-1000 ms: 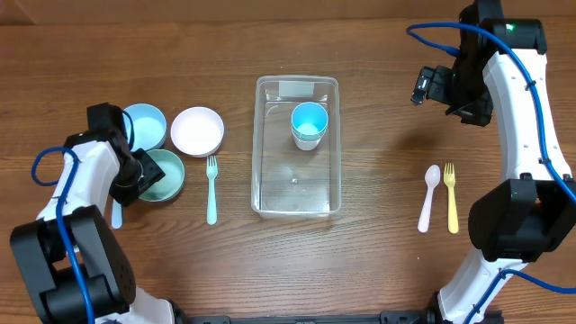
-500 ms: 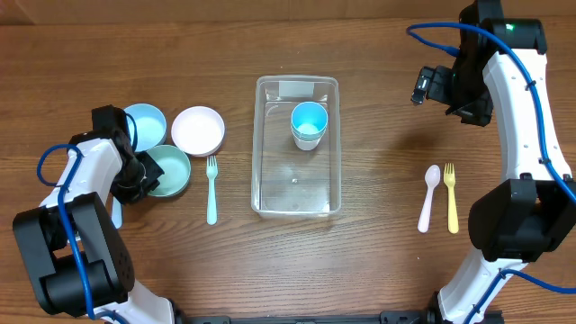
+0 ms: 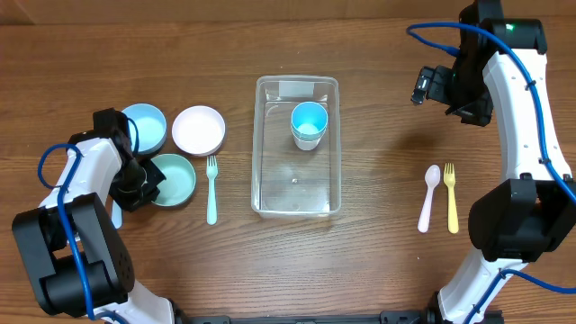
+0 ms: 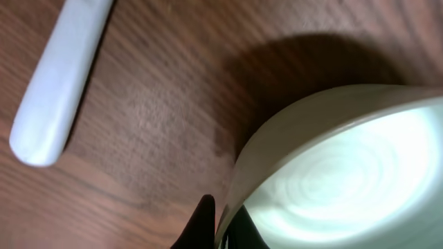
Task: Pack container
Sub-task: 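Reach left gripper to the mint green bowl and grasp its rim, then carry mint green bowl into the container and release it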
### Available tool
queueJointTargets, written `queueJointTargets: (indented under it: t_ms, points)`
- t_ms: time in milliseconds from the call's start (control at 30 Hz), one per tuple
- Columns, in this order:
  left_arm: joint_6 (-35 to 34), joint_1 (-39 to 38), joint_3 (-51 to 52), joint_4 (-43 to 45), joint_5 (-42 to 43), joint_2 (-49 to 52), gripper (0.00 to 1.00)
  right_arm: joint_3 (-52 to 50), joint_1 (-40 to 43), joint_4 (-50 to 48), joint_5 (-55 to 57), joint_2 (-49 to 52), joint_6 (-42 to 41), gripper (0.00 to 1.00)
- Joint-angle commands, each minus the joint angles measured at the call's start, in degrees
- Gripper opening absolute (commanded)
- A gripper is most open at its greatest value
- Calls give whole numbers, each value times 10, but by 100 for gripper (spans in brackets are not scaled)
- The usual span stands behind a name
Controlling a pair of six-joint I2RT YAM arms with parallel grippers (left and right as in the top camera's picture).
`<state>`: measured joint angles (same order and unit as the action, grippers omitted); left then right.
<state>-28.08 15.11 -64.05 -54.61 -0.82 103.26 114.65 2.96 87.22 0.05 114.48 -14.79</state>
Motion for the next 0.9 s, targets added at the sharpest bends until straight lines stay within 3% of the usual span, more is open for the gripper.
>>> queueJointTargets:
  t_ms: [0,367,567,867]
  points:
    - [15,1,-1,-23,-10,-9,4,13,0,-2,5,-23,2,100]
    - [16,-29,-89,-111,-10,-223,4,13,0,-2,5,-23,2,100]
    - [20,-156,-128,-110,50,-295,4,13,0,-2,5,-23,2,100]
    - [29,-378,-130,-16,64,-236,6,13,0,-2,5,-23,2,100]
